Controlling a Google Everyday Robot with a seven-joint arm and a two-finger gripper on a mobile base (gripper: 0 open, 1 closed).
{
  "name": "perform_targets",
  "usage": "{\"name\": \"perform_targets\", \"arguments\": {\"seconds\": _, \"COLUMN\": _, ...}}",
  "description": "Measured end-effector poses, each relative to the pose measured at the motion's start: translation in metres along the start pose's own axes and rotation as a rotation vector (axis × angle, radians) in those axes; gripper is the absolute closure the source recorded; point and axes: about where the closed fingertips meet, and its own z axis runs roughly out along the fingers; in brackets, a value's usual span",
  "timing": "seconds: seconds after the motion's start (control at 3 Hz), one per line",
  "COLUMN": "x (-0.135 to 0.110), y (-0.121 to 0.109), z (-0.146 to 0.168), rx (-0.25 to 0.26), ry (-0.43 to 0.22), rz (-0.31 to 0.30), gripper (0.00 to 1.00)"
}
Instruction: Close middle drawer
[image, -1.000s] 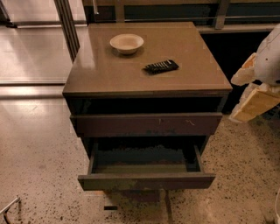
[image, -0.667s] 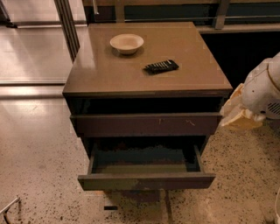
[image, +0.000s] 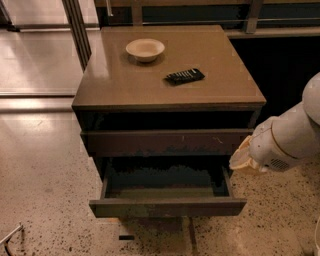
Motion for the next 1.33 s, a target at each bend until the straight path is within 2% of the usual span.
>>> {"name": "perform_targets", "arguments": {"seconds": 0.33, "x": 0.000, "y": 0.000, "z": -0.001, "rx": 0.001, "ry": 0.000, "rz": 0.000, "gripper": 1.00}}
{"name": "perform_targets", "arguments": {"seconds": 0.67, "x": 0.016, "y": 0.007, "z": 0.019, "rx": -0.002, "ry": 0.011, "rz": -0.004, "gripper": 1.00}}
{"name": "perform_targets", "arguments": {"seconds": 1.0, "x": 0.048, "y": 0.026, "z": 0.065, "rx": -0.024, "ry": -0.026, "rz": 0.023, "gripper": 1.00}}
{"name": "perform_targets", "arguments": {"seconds": 1.33, "x": 0.077, "y": 0.043, "z": 0.129, "rx": -0.060, "ry": -0.120, "rz": 0.049, "gripper": 1.00}}
